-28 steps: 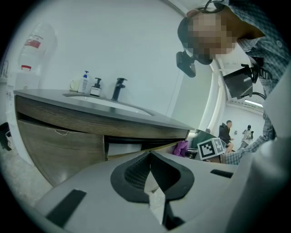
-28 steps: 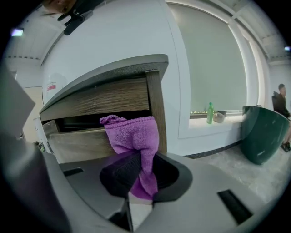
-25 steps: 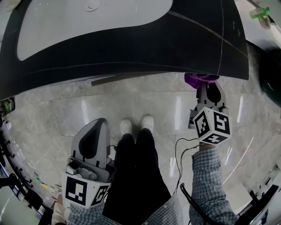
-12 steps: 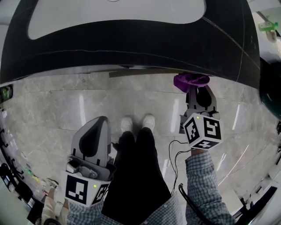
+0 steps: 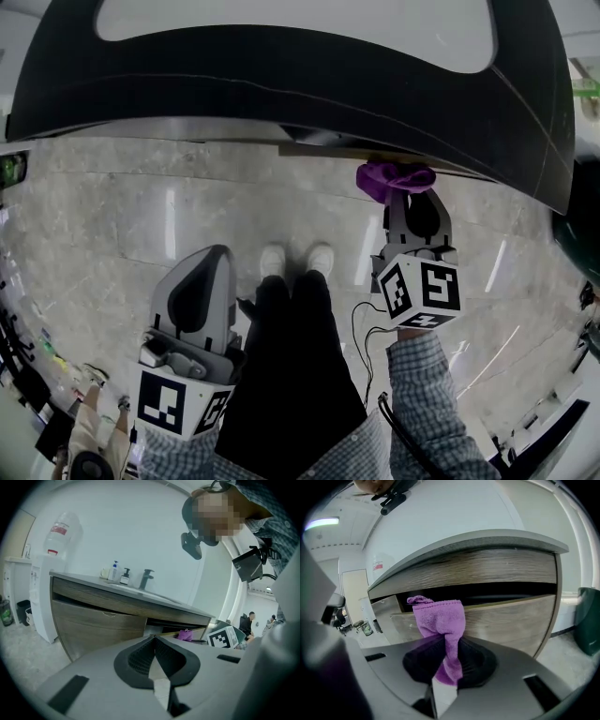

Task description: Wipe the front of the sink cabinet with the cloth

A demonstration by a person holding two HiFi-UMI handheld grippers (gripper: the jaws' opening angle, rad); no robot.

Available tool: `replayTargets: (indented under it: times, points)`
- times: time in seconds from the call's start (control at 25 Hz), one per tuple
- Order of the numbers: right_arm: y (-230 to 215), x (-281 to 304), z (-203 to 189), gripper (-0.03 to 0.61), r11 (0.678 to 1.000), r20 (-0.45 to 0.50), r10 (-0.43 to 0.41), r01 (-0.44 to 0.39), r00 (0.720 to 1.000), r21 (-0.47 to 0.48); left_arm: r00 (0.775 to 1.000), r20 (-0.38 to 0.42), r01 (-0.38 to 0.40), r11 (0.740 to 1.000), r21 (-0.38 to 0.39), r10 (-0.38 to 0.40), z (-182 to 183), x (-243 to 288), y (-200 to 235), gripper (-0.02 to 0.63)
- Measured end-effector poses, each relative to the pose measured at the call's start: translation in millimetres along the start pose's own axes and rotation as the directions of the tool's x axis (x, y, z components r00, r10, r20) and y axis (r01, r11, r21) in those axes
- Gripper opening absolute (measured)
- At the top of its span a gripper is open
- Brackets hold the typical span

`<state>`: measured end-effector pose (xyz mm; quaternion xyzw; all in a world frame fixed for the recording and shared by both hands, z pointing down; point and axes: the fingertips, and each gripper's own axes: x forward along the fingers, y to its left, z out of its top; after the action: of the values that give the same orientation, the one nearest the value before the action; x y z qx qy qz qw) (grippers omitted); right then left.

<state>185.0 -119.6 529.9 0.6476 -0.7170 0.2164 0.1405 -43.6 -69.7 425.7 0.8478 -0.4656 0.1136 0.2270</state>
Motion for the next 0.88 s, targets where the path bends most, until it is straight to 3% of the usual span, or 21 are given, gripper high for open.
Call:
replayTargets:
  times: [0.64,0.88]
  points:
    - [115.8,41.3,-25.3,0.075,0.970,-0.050,0.185,-0.190,0.982,-0.154,0.996,0.011,-0.089,0.995,-0.045,0.090,-16.9,-32.7,58.9,0.011]
    - [127.2,53.8,-46.5,0.074,0.954,-0.083,0.224,-0.236,0.971,-0.183,0.995,0.008,-0.100,0.994,-0.051,0.100,-26.2,-35.9,60.4,0.011]
